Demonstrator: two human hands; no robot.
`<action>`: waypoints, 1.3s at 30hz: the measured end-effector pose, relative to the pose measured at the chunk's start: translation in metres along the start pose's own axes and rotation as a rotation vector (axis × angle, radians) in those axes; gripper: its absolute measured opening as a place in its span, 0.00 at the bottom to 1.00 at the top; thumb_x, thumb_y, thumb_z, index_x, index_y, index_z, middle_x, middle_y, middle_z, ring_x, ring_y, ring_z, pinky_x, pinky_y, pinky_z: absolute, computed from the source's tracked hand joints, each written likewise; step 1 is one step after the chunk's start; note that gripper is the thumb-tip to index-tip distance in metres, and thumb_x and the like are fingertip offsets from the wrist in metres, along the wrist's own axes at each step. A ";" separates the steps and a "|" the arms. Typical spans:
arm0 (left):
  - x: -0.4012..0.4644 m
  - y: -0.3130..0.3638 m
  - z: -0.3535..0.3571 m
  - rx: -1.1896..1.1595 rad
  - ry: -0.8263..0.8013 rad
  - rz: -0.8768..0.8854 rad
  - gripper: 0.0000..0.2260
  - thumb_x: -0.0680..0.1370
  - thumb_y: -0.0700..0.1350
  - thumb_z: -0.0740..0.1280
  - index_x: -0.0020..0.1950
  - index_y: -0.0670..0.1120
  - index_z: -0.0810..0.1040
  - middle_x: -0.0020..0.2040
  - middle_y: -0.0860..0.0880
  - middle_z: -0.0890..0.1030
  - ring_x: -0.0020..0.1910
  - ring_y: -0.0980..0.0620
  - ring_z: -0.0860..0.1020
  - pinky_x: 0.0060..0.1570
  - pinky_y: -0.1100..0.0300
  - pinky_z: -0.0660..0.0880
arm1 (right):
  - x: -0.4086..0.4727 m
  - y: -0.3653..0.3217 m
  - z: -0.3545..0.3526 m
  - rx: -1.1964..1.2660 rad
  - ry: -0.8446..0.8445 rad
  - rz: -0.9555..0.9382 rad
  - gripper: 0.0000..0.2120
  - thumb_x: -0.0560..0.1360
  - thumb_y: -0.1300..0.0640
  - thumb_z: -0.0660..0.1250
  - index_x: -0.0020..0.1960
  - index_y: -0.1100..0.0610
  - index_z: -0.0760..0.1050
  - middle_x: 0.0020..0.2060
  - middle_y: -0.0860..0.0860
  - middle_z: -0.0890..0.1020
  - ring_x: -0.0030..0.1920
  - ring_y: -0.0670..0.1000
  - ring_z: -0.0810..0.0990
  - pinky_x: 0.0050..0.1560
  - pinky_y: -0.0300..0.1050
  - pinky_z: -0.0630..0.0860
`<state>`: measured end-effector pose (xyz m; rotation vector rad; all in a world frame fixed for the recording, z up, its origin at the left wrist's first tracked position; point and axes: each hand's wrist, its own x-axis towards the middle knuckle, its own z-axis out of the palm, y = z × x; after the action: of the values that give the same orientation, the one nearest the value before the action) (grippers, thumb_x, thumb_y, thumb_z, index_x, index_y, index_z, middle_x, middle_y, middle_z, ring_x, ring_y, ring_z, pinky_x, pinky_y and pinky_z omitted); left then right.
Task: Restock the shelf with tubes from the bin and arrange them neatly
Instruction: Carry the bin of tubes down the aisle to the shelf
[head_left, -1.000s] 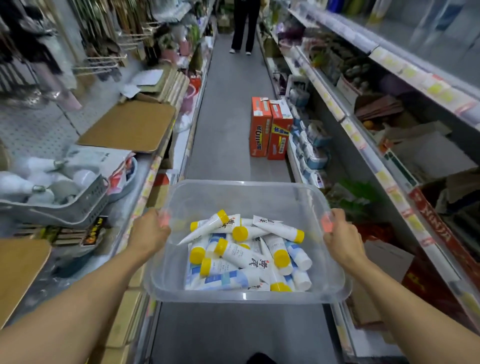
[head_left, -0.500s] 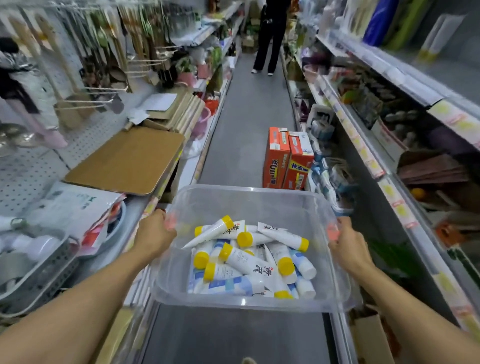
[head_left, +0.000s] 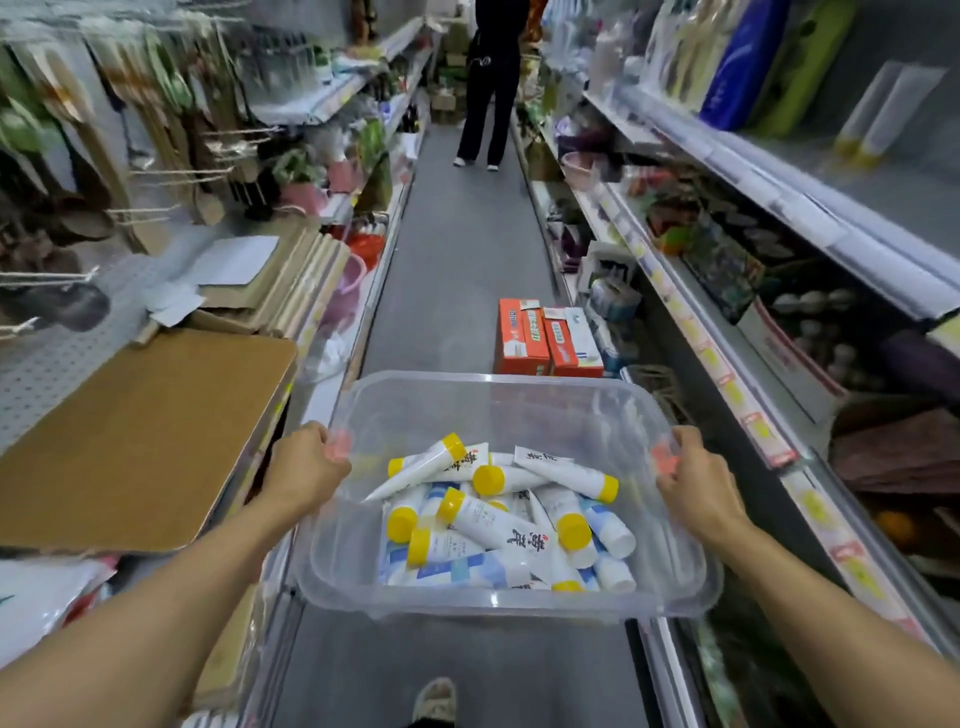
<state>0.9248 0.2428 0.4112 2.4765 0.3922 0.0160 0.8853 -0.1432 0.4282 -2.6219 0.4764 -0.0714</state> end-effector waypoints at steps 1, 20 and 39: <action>0.021 0.009 0.003 0.012 -0.012 0.010 0.06 0.72 0.40 0.67 0.41 0.40 0.71 0.34 0.43 0.76 0.30 0.44 0.74 0.28 0.57 0.67 | 0.017 -0.004 0.001 -0.012 -0.002 0.017 0.15 0.73 0.61 0.63 0.59 0.57 0.64 0.45 0.61 0.80 0.43 0.63 0.79 0.41 0.57 0.78; 0.347 0.173 0.102 0.107 -0.090 0.084 0.07 0.69 0.41 0.69 0.36 0.44 0.71 0.32 0.47 0.76 0.35 0.44 0.76 0.32 0.58 0.67 | 0.349 -0.018 0.031 0.016 0.004 0.126 0.10 0.73 0.63 0.62 0.48 0.56 0.61 0.39 0.59 0.77 0.38 0.61 0.78 0.34 0.49 0.71; 0.634 0.288 0.217 0.207 -0.262 0.151 0.08 0.72 0.39 0.68 0.49 0.38 0.77 0.46 0.38 0.81 0.50 0.38 0.79 0.45 0.55 0.69 | 0.604 -0.042 0.088 -0.003 0.019 0.287 0.08 0.75 0.62 0.60 0.50 0.57 0.61 0.41 0.60 0.79 0.40 0.63 0.78 0.35 0.50 0.71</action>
<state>1.6329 0.0763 0.3544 2.6611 0.0986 -0.2981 1.4768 -0.2772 0.3503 -2.5291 0.8538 -0.0021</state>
